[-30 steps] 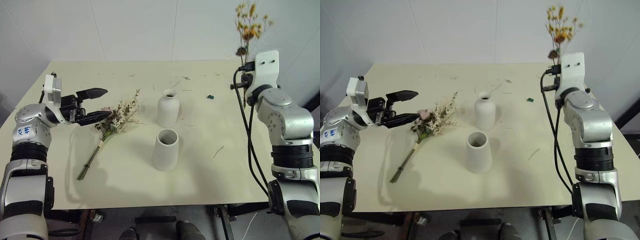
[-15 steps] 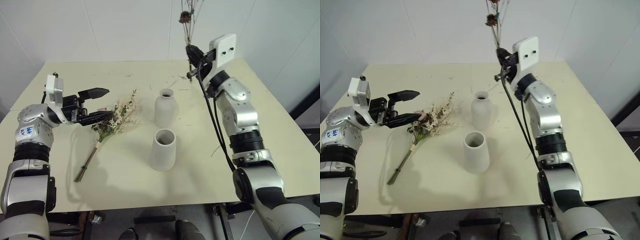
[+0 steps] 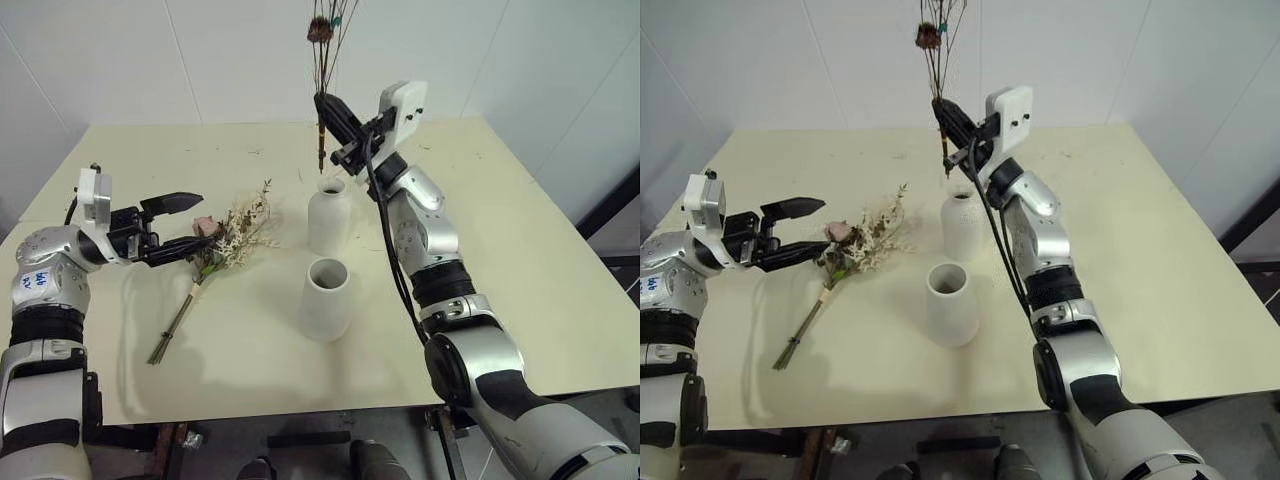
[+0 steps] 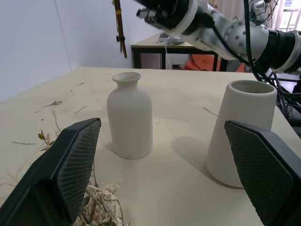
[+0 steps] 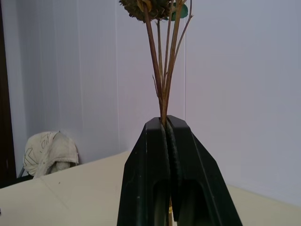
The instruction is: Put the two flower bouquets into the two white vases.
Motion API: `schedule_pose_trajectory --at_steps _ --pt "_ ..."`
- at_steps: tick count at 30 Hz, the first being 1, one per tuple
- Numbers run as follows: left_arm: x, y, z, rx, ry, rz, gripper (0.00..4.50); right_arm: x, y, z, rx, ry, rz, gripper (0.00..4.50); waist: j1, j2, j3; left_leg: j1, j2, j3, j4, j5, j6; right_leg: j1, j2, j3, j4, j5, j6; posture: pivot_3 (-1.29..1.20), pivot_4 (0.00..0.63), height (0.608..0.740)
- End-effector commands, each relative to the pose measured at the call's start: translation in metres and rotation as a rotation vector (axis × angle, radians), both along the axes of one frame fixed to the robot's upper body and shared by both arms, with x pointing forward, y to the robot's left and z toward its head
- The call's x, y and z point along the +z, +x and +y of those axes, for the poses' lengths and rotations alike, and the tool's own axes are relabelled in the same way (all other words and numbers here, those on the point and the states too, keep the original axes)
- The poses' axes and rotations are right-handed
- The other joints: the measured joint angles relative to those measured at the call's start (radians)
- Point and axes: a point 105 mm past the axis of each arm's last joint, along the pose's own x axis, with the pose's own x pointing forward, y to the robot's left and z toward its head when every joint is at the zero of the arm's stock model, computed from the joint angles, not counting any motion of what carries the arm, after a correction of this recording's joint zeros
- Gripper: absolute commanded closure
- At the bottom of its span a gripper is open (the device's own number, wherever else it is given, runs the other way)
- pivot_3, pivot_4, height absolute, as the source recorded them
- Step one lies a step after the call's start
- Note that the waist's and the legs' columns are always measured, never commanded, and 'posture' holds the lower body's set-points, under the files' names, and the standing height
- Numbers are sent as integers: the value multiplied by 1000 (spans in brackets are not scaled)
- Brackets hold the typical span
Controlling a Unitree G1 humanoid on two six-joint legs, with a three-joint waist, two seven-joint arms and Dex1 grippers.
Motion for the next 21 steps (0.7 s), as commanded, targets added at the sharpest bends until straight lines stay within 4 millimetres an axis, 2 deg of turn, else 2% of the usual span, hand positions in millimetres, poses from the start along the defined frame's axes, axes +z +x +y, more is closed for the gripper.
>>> schedule_pose_trajectory --at_steps 1,11,16,21 --pt "16 -6 8 50 0 -64 0 8 -3 0 3 10 -53 4472 0 0 0 0 0 0 0 0 0 0 0 0 0 0 0 0 150 740" --pt "18 -14 11 64 -8 -72 0 -3 12 -9 -52 -11 -28 4472 -4 0 0 0 0 0 0 0 0 0 0 0 1 0 0 0 150 740" --pt "17 -15 10 64 -12 -69 0 -22 14 -6 -36 -43 12 4472 -5 0 0 1 0 0 0 0 0 0 0 0 1 0 0 0 150 740" --pt "17 -14 10 61 -13 -69 0 -32 13 -4 -22 -57 24 4472 -7 0 0 1 0 0 0 0 -1 0 0 0 2 0 0 0 150 740"
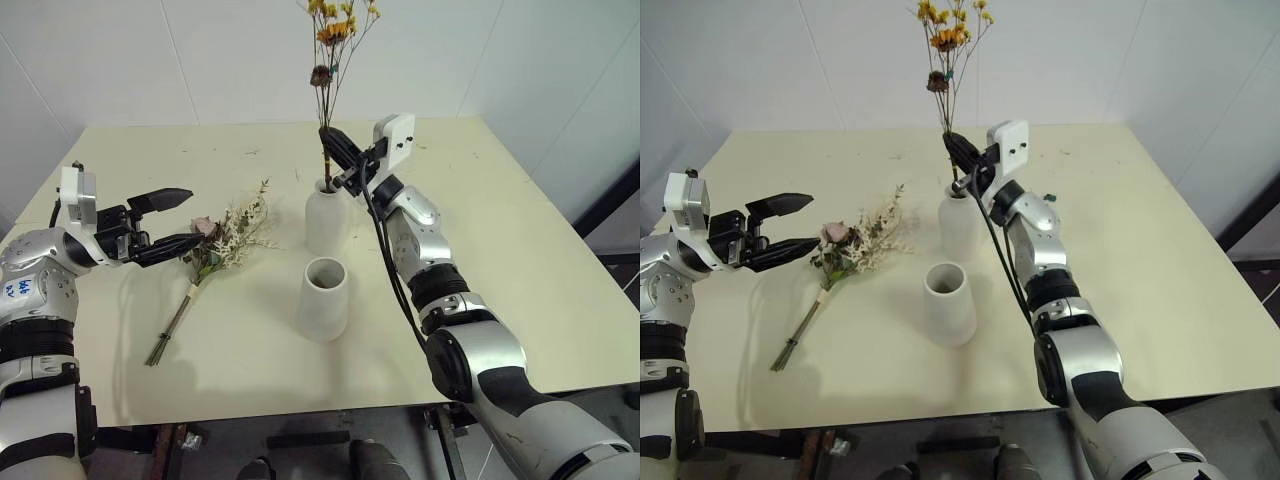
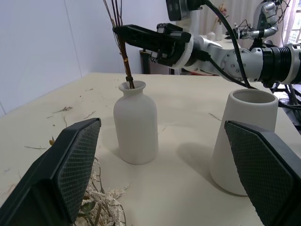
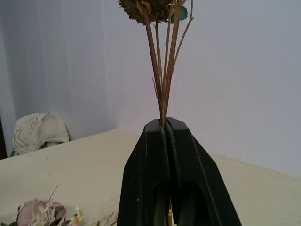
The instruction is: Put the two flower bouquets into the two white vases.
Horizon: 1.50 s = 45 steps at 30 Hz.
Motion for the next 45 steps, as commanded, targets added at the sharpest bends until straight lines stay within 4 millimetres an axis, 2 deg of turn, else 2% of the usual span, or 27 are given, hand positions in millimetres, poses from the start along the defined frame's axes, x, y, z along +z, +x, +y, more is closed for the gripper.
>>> schedule_pose_trajectory --at_steps 1,5,12,16,21,24,31,37,45 --pt "11 -5 5 16 8 -47 0 5 -6 4 23 -4 -40 4472 0 0 0 0 0 0 0 0 0 0 0 0 0 0 0 0 150 740" --pt "11 -4 4 17 7 -46 0 1 -7 5 26 -19 -37 3559 -4 0 0 0 0 0 0 0 0 0 0 0 0 0 0 0 150 740" --pt "11 -2 3 16 5 -47 0 2 -13 1 27 -49 -69 1107 -8 0 0 0 0 0 0 0 0 0 0 0 1 0 0 0 150 740" --pt "11 0 2 18 5 -45 0 3 -23 -2 37 -97 -92 20 -8 0 0 0 0 0 0 0 0 0 0 0 1 0 0 0 150 740" --pt "10 2 1 24 1 -41 0 1 -39 -11 39 -174 -97 20 -3 0 0 0 0 0 1 0 0 0 0 0 1 0 0 0 150 740" --pt "11 6 -1 35 -8 -30 0 3 -59 -26 48 -243 -100 20 6 0 0 0 0 0 1 0 0 0 0 0 2 0 0 0 150 740" --pt "16 28 6 263 -18 15 0 1 -109 -61 163 -398 -12 20 22 0 0 0 0 0 3 0 0 0 0 0 -3 0 0 0 150 740" --pt "11 38 10 408 35 86 0 3 -149 -77 307 -486 14 20 24 -1 0 0 0 0 3 0 0 1 0 0 -4 0 0 0 150 740" --pt "0 39 4 550 180 196 0 -5 -181 -93 445 -571 76 20 38 -1 0 0 0 1 3 -1 1 1 0 1 -6 0 0 0 150 740"
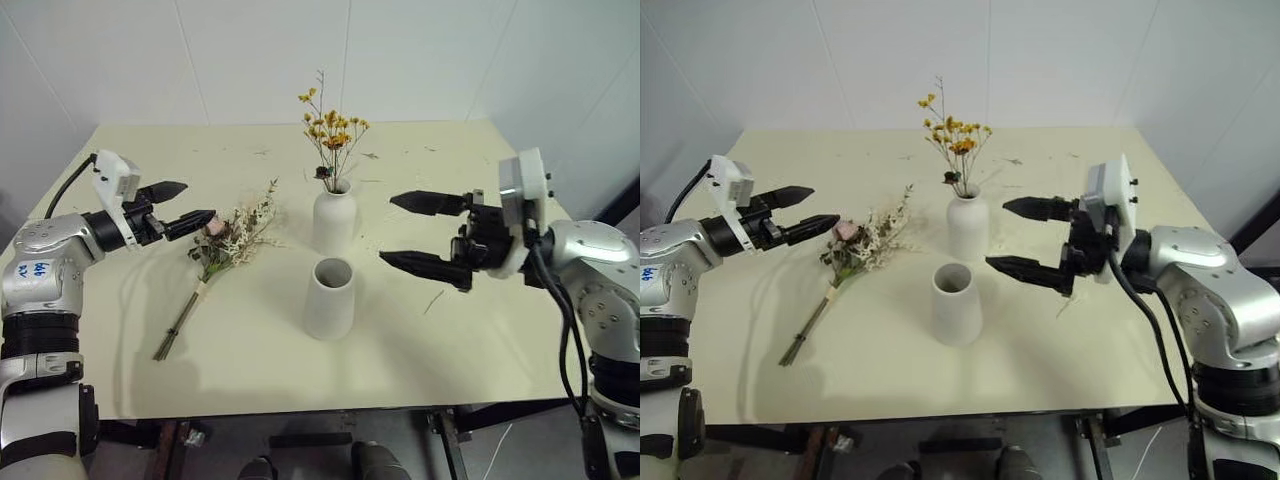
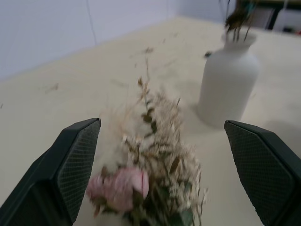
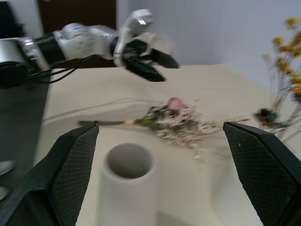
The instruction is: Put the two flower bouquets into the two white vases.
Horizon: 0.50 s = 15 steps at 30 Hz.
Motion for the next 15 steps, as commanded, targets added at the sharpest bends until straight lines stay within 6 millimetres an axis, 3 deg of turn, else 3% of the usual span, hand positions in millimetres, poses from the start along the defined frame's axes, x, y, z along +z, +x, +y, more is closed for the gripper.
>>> schedule_pose_trajectory --at_steps 1,8,15 --pt "5 -6 0 67 81 30 0 6 -24 -5 89 -29 -7 20 5 0 0 0 0 0 0 0 0 0 0 0 0 0 0 0 150 740" --pt "-26 -13 -1 176 177 230 0 4 -16 -9 36 -36 7 20 7 0 0 0 0 0 1 0 0 1 0 0 0 0 0 0 150 740" --pt "-39 -22 -3 241 292 417 0 1 -13 -7 22 -20 16 20 7 -1 1 0 0 0 0 0 0 1 0 0 -2 0 0 0 150 740"
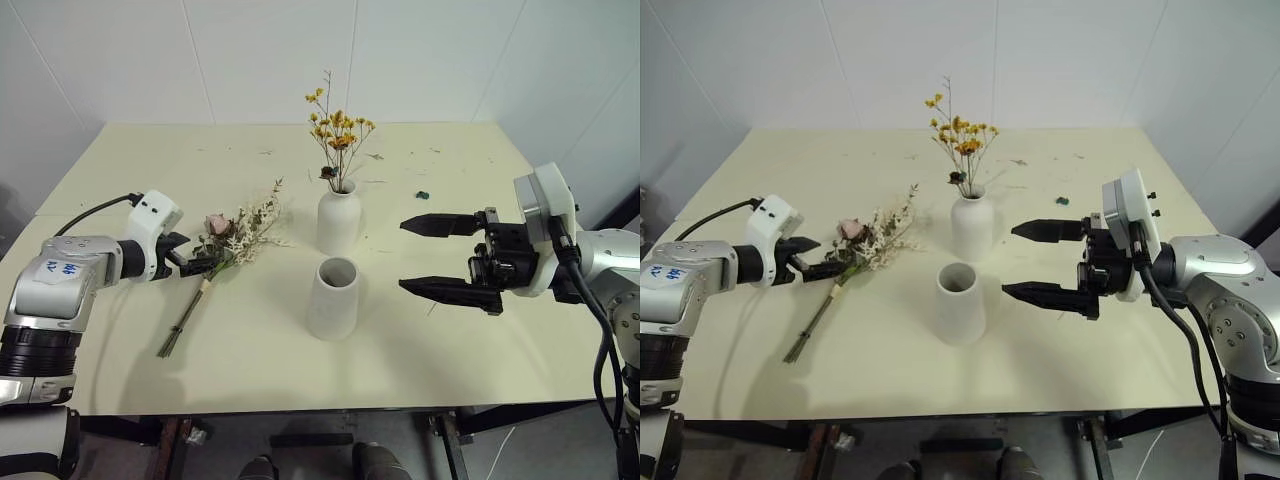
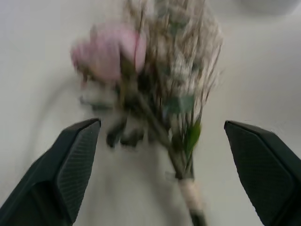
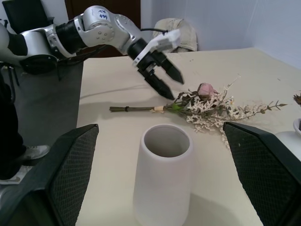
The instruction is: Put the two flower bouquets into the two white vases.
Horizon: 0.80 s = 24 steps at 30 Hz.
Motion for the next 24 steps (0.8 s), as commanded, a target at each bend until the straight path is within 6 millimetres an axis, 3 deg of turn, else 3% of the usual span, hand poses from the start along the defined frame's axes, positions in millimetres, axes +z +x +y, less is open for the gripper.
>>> schedule_pose_trajectory --at_steps 1,9,18,21,24 --pt "14 -12 -1 -14 74 42 0 5 -2 0 -6 16 -36 20 -1 -1 0 0 0 0 0 0 0 0 0 0 0 0 0 0 150 740" --pt "14 -22 -2 20 91 147 0 3 -2 -2 -19 14 -28 20 0 -1 0 0 0 0 0 0 0 0 0 0 0 0 0 0 150 740" --pt "-13 -28 5 57 183 308 0 1 0 -3 -41 13 -24 20 0 -1 1 0 0 0 0 0 0 0 0 0 0 0 0 0 150 740" --pt "-17 -23 2 62 184 306 583 1 1 -3 -50 13 -23 0 1 -1 1 0 0 0 0 0 0 0 0 0 0 0 0 0 150 740" --pt "-23 -22 -2 50 194 323 1509 1 2 -3 -55 13 -23 0 0 -1 1 0 0 0 0 0 0 0 0 0 0 0 0 0 150 740"
